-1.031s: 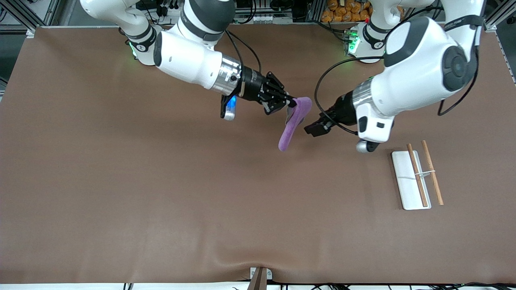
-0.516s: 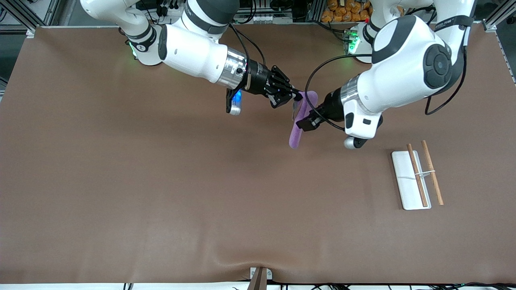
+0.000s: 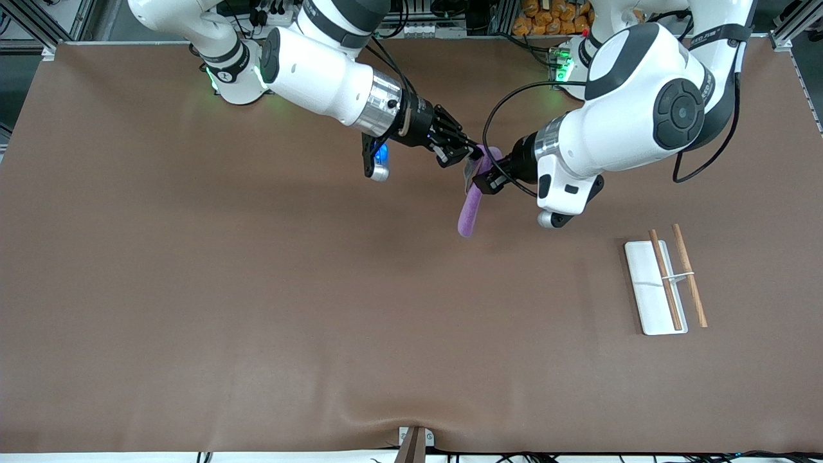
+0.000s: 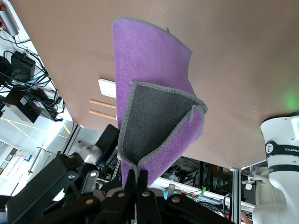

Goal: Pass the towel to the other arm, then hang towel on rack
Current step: 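Grasp the hanging towel with the left gripper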

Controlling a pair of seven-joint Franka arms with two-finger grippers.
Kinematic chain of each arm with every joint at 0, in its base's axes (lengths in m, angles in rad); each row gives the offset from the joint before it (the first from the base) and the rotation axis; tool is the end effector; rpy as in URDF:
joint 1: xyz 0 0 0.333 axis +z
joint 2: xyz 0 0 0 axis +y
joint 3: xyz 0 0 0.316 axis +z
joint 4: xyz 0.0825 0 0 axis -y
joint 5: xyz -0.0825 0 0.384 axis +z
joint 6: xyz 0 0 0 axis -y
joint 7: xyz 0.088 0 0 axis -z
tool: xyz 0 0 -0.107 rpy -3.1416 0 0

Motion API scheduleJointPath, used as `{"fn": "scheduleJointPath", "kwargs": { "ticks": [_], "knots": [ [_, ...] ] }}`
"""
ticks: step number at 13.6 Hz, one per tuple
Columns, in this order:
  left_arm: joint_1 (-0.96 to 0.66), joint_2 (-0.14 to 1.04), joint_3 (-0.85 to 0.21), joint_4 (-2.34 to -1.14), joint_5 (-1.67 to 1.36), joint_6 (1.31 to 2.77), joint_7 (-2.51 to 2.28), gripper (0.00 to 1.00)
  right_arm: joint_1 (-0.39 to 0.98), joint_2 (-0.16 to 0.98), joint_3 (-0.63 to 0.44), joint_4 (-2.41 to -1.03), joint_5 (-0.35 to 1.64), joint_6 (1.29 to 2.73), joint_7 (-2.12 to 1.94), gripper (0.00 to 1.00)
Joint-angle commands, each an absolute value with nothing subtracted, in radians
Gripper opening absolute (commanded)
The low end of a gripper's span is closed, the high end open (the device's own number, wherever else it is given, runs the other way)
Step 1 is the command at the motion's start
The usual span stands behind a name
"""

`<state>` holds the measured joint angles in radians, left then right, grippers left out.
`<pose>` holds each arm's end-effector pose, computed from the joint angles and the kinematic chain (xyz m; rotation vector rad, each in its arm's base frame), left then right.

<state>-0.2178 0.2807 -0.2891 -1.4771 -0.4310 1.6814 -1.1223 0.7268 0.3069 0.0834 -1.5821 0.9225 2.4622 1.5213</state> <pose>0.5497 -0.3260 0.5284 2.6199 0.9365 -0.5860 0.4861 0.4985 0.5255 -1.8152 1.3763 0.6313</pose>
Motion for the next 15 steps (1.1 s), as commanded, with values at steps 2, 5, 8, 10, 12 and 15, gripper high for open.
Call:
{"fn": "scheduleJointPath", "kwargs": {
  "ticks": [2,5,8,10,12,15],
  "knots": [
    [-0.222,0.275,-0.288,-1.462,-0.414,1.632,-1.137,0.31,0.736,0.327,0.077,-1.546,0.913,2.461,1.522,0.0],
    [-0.219,0.273,-0.288,-1.46,-0.413,1.628,-1.126,0.0,0.736,0.327,0.077,-1.542,0.913,2.461,1.523,0.0],
    [-0.207,0.272,-0.282,-1.454,-0.41,1.628,-1.118,0.0,0.736,0.327,0.077,-1.542,0.913,2.461,1.525,0.0],
    [-0.189,0.262,-0.275,-1.454,-0.41,1.626,-1.091,0.0,0.736,0.327,0.077,-1.542,0.916,2.461,1.529,0.0],
    [-0.138,0.259,-0.276,-1.454,-0.41,1.623,-1.043,0.0,0.735,0.328,0.077,-1.543,0.919,2.453,1.551,0.99],
    [-0.048,0.276,-0.273,-1.457,-0.405,1.599,-0.896,0.0,0.733,0.327,0.075,-1.542,0.911,2.453,1.557,1.0]
  ]
}}
